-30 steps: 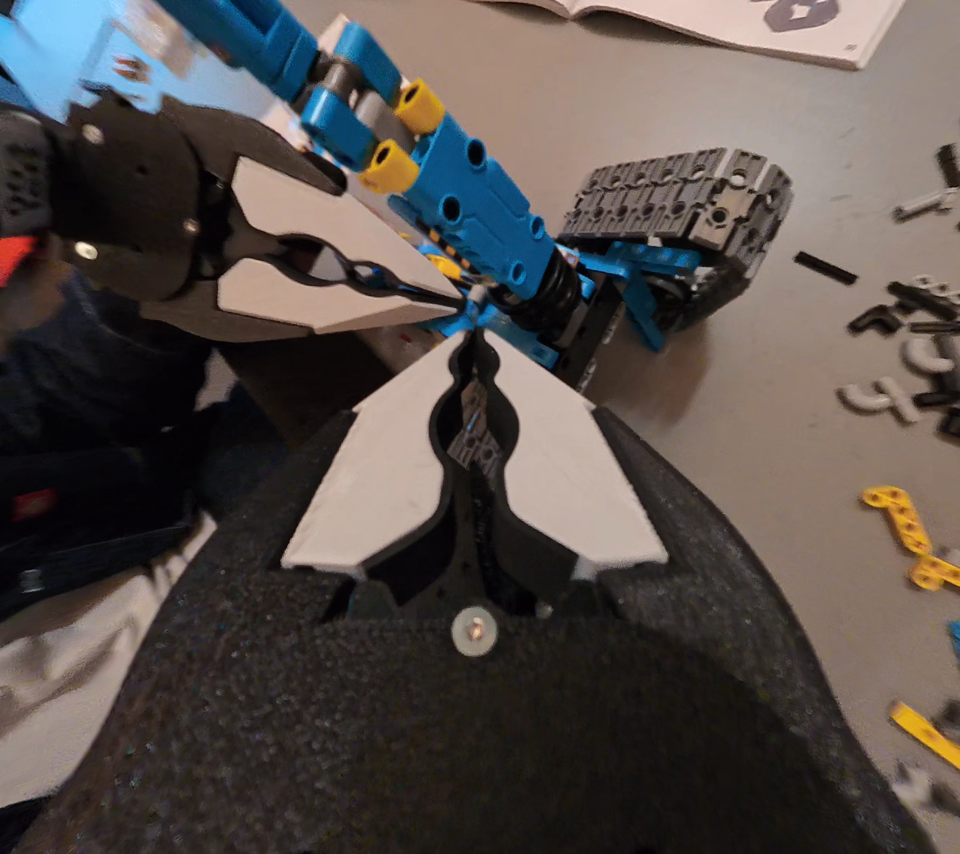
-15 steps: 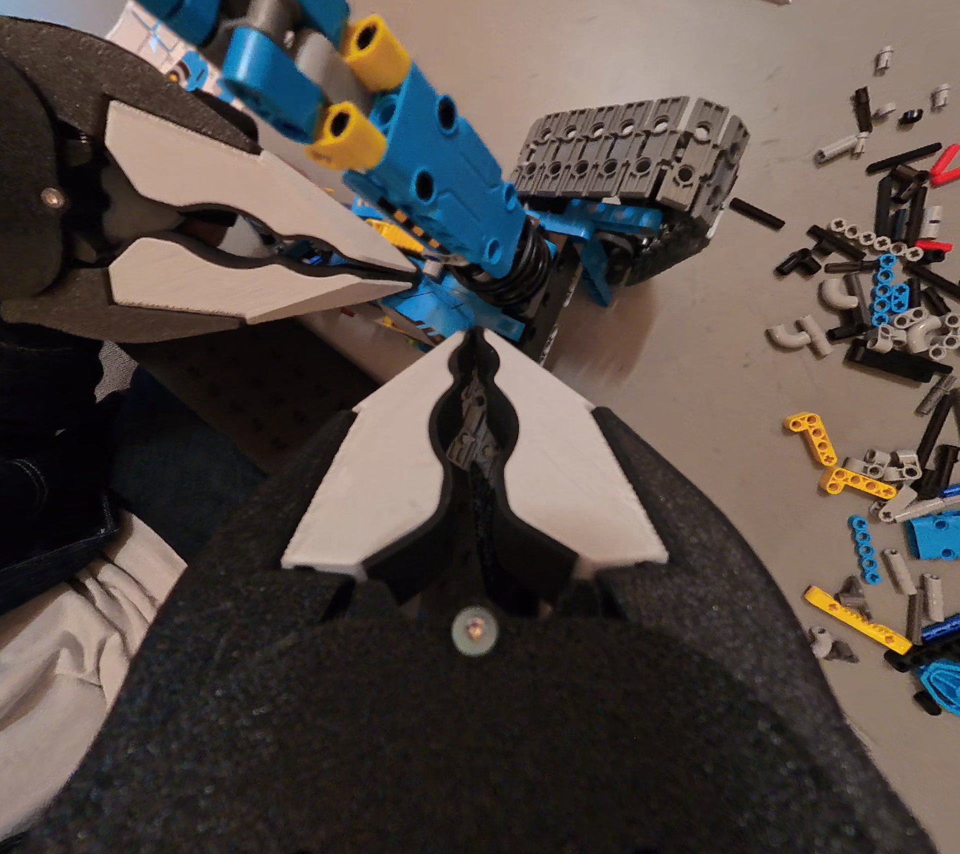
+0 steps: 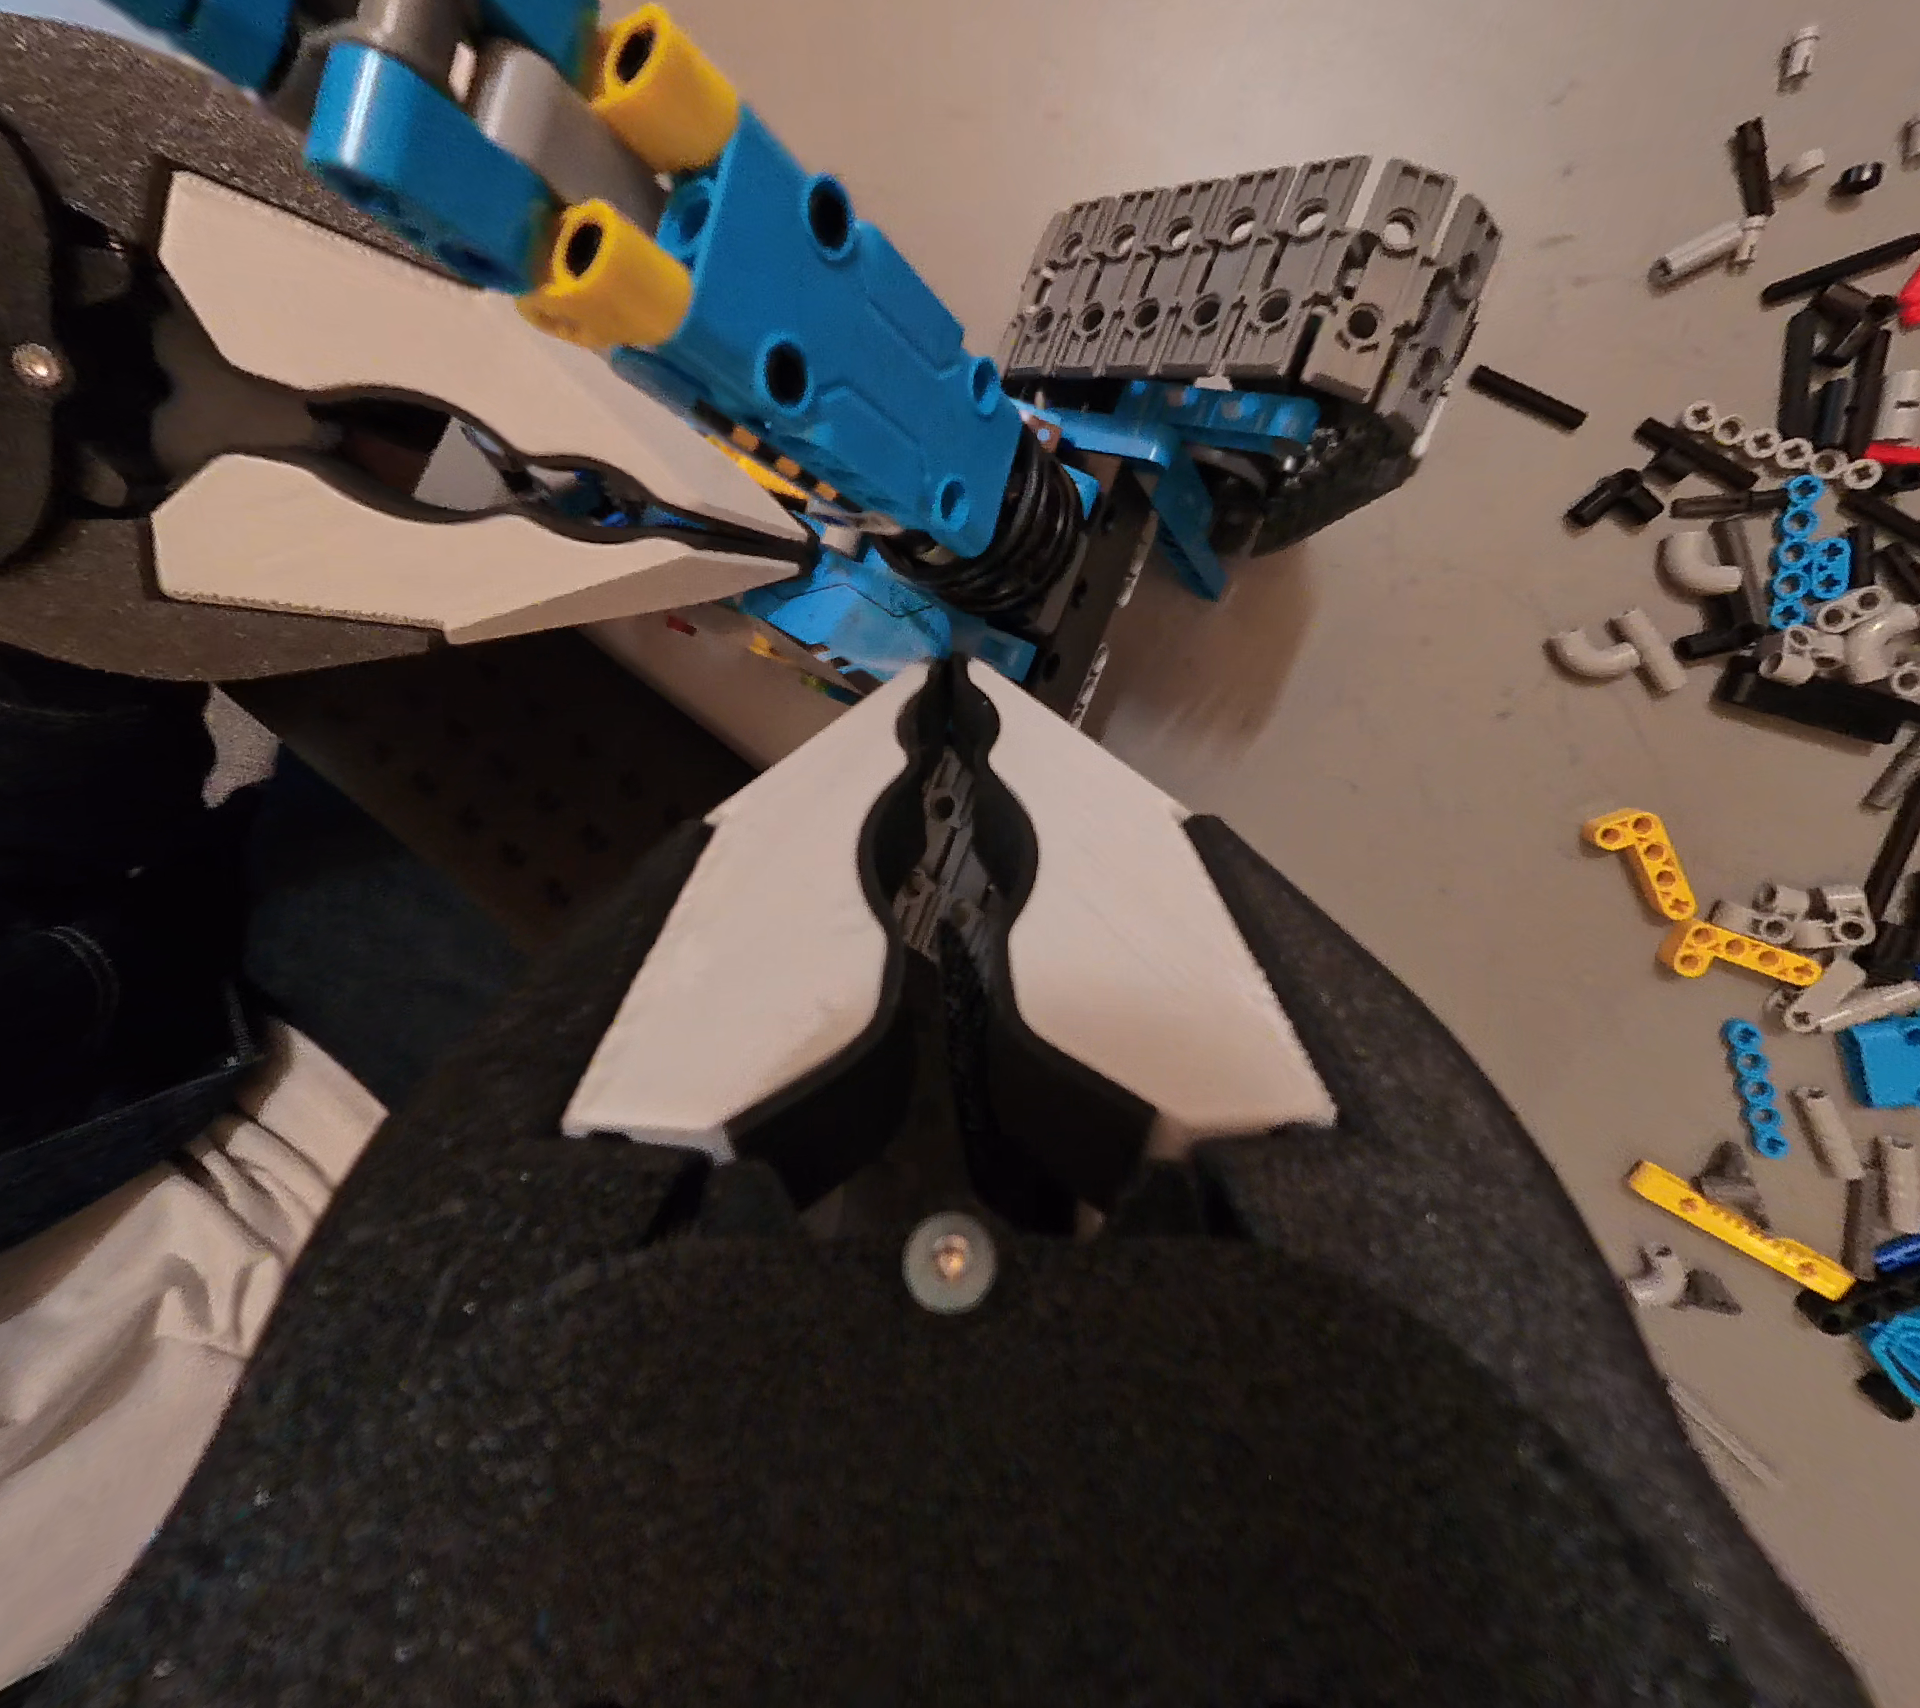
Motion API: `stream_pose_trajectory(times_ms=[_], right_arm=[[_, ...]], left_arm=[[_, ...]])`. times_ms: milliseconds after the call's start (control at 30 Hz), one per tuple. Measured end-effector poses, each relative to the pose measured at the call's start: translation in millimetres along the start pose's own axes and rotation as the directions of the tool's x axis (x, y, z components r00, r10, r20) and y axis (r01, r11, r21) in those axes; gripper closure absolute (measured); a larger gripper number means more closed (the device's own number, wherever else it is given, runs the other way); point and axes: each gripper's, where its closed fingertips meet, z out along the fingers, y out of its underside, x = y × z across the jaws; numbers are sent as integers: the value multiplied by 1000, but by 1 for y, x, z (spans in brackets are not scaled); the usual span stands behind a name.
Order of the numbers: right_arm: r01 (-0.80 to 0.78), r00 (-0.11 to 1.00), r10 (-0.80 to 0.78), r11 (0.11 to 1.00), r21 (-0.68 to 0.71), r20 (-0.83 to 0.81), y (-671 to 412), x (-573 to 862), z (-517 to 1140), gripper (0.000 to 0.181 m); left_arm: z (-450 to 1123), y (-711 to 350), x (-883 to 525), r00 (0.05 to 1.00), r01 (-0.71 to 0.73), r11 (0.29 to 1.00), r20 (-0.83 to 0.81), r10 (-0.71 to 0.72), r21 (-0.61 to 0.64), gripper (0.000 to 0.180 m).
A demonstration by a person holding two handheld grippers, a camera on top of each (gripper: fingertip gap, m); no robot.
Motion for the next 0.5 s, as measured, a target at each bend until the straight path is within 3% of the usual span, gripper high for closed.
stream_pose_trajectory(times_ms=[167,300,500], right_arm=[[-67,992,65,998,6,109,0,-4,-2,181],[-169,950,164,986,-4,264,-3,-9,-7,181],[-336,830,343,937,-98,440,-5,-11,-8,181]], left_arm=[[-15,-12,-12,996,88,993,-6,-88,82,180],[-11,-14,-5,998,7,999,-59,-5,33,176],[1,-9,-11,992,-37,998,-119,32,-47,152]])
